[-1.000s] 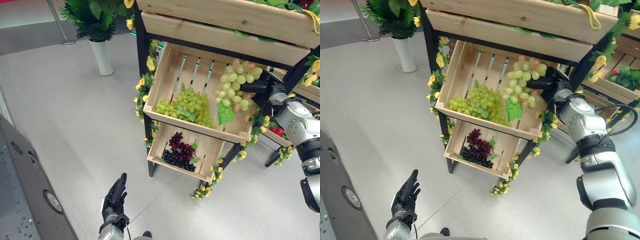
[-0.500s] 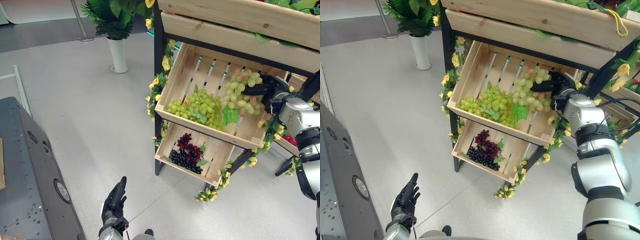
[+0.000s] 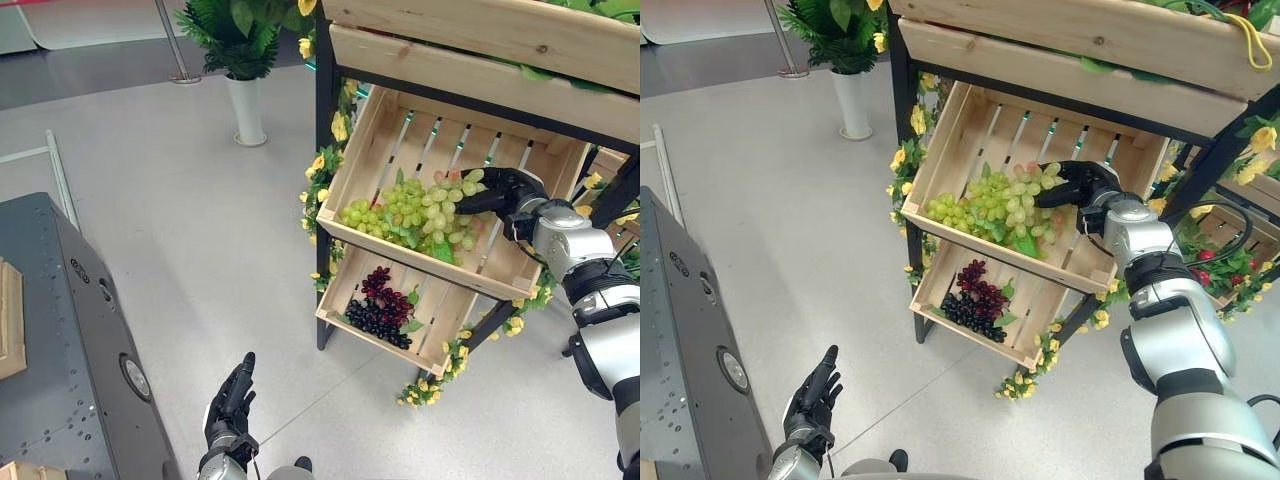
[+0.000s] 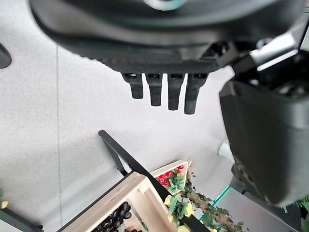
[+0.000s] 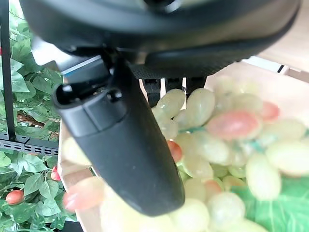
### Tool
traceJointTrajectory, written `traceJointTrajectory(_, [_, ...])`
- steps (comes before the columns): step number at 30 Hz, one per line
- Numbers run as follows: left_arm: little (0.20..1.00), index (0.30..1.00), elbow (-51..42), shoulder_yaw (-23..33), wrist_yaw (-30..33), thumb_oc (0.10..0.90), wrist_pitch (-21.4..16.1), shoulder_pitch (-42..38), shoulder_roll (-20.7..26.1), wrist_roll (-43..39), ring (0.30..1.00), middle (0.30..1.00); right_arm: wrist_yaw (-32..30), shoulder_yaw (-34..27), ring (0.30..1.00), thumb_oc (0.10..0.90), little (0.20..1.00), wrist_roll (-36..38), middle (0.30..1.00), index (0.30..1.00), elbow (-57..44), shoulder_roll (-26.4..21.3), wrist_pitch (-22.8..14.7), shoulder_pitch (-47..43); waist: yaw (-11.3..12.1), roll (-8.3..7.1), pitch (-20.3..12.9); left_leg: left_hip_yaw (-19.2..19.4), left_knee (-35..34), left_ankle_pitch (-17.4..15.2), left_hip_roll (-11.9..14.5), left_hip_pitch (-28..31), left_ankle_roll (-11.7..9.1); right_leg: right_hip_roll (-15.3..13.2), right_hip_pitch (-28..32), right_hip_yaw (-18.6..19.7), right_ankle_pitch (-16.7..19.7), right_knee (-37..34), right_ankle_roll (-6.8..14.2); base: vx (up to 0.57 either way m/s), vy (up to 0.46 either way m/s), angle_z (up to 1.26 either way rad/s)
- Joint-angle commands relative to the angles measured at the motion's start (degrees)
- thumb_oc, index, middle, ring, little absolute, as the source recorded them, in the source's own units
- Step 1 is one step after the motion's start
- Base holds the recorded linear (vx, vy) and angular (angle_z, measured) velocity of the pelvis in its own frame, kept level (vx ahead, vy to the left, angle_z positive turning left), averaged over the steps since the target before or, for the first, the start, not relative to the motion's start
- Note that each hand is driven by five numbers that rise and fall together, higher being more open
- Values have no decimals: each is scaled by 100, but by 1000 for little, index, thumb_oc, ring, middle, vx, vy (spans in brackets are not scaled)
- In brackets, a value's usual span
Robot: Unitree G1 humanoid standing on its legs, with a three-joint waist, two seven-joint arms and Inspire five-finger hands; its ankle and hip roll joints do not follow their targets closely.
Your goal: Pick up the fruits from the basket on one side to the basket on the other side
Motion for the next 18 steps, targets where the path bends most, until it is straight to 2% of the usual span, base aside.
traceJointTrajectory(1, [900,900,-229,-498,-206,800,-423,-481,74,39,900,900,-638,372,900,800,900,-402,900,900,-494,-382,-953,-1159,95,-187,-342,-53,11,-1061,-210,207,-60,-149,118,-53,-366,36,2,-6,-2,-4])
traceJointTrajectory(5, [900,900,-290,-542,-135,800,-435,-521,63,15,900,900,-1047,468,900,800,900,-836,900,900,-823,-374,-712,-1054,25,-164,-337,-2,11,-1054,-203,187,-52,-151,76,-7,-351,36,10,-3,-1,-1])
traceJointTrajectory(8, [900,900,-323,-566,-96,800,-445,-546,62,-1,900,900,-1266,612,900,800,900,-1194,900,900,-966,-388,-694,-1070,-14,-150,-324,30,11,-1046,-200,175,-46,-149,50,37,-341,36,11,-6,-1,-1])
traceJointTrajectory(15, [900,900,-410,-609,17,800,-476,-582,44,-84,900,900,-1718,1019,900,800,900,-2096,900,900,-1981,-553,-465,-1022,-158,-123,-317,116,11,-1044,-195,147,-40,-151,-9,127,-333,36,33,-8,0,-7])
traceJointTrajectory(18, [900,900,-454,-609,54,800,-491,-526,7,-69,900,900,-1925,951,900,800,900,-2281,900,900,-2690,-540,-479,-729,-217,-111,-323,145,11,-1049,-190,135,-30,-148,-29,164,-343,36,36,-6,-1,-5])
